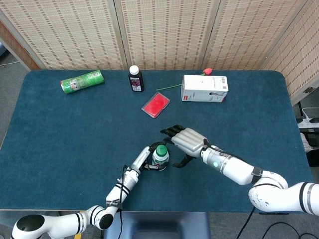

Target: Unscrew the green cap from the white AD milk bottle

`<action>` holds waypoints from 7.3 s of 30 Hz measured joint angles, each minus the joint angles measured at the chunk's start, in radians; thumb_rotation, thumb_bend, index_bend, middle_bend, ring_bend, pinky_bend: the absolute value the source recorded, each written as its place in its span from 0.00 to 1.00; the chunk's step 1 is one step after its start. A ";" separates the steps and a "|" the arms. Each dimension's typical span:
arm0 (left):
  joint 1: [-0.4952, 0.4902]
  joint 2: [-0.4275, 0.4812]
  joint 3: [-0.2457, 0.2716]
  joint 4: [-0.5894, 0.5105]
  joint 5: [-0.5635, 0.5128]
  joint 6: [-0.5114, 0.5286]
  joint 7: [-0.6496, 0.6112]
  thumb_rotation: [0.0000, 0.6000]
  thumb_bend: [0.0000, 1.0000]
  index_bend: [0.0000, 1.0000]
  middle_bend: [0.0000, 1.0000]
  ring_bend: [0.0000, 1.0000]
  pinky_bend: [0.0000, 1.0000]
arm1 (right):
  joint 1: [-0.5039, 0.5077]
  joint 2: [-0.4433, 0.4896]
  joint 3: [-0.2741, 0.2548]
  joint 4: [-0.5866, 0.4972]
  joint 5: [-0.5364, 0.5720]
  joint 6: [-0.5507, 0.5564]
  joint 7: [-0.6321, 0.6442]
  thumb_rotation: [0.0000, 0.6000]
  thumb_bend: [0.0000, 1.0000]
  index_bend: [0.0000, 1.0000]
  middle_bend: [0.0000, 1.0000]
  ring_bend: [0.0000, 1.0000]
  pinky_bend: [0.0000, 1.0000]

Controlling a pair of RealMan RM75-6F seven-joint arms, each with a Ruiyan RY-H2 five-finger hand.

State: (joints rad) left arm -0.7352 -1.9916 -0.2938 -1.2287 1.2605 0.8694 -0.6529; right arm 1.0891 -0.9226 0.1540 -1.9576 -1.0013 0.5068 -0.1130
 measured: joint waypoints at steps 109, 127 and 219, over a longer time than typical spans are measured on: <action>-0.059 -0.006 -0.014 0.076 -0.074 -0.160 0.094 1.00 0.96 0.58 0.84 0.38 0.02 | -0.073 -0.017 -0.027 -0.048 -0.090 0.196 -0.100 0.75 0.17 0.18 0.00 0.00 0.00; -0.064 -0.009 -0.017 0.091 -0.085 -0.176 0.107 1.00 0.95 0.58 0.83 0.38 0.02 | -0.075 -0.005 -0.044 -0.064 -0.094 0.142 -0.107 0.74 0.17 0.20 0.00 0.00 0.00; -0.056 -0.003 -0.016 0.084 -0.092 -0.175 0.136 1.00 0.91 0.59 0.79 0.36 0.02 | -0.061 -0.190 0.002 -0.049 0.046 0.449 -0.376 1.00 0.17 0.49 0.00 0.00 0.00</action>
State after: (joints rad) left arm -0.7912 -1.9942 -0.3099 -1.1443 1.1686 0.6940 -0.5172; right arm 1.0285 -1.1129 0.1563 -2.0064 -0.9552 0.9556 -0.4888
